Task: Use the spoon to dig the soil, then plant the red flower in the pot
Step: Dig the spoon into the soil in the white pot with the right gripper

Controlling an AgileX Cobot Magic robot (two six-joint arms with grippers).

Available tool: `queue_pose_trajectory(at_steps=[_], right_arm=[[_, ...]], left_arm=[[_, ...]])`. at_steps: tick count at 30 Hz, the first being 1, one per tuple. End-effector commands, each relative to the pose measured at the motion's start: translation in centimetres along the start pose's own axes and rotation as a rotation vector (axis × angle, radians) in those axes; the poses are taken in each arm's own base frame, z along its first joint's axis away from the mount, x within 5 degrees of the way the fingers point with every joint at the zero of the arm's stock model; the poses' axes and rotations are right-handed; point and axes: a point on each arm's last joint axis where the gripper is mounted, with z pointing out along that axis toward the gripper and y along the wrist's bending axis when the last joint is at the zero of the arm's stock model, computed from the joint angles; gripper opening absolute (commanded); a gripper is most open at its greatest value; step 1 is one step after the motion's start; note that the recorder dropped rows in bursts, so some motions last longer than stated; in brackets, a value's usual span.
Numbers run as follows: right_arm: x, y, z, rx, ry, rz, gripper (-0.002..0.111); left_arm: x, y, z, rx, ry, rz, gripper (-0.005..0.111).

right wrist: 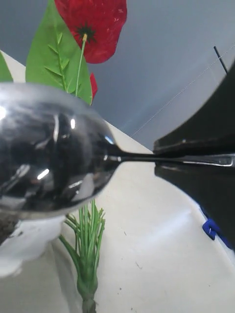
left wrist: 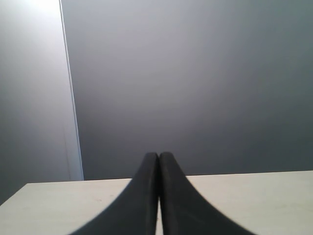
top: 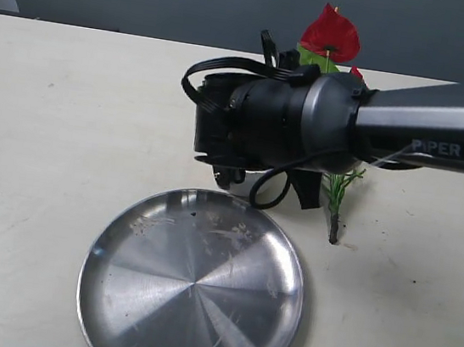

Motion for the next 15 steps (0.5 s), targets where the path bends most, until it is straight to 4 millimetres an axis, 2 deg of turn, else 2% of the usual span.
queue_pose_trajectory(at_steps=[1,6,15], right_arm=[[0.2,-0.4,-0.3,0.017,-0.014,0.02,-0.001],[-0.6,-0.4,-0.1,0.027,-0.082,0.013,-0.001],[-2.1,0.5,1.4,0.018,-0.054,-0.056,-0.001]], left_arm=[[-0.1,0.0,0.0,0.007,-0.009,-0.013,0.0],[-0.1,0.0,0.0,0.007,-0.009,-0.013,0.0],[-0.1,0.0,0.0,0.007,-0.009,-0.013,0.0]])
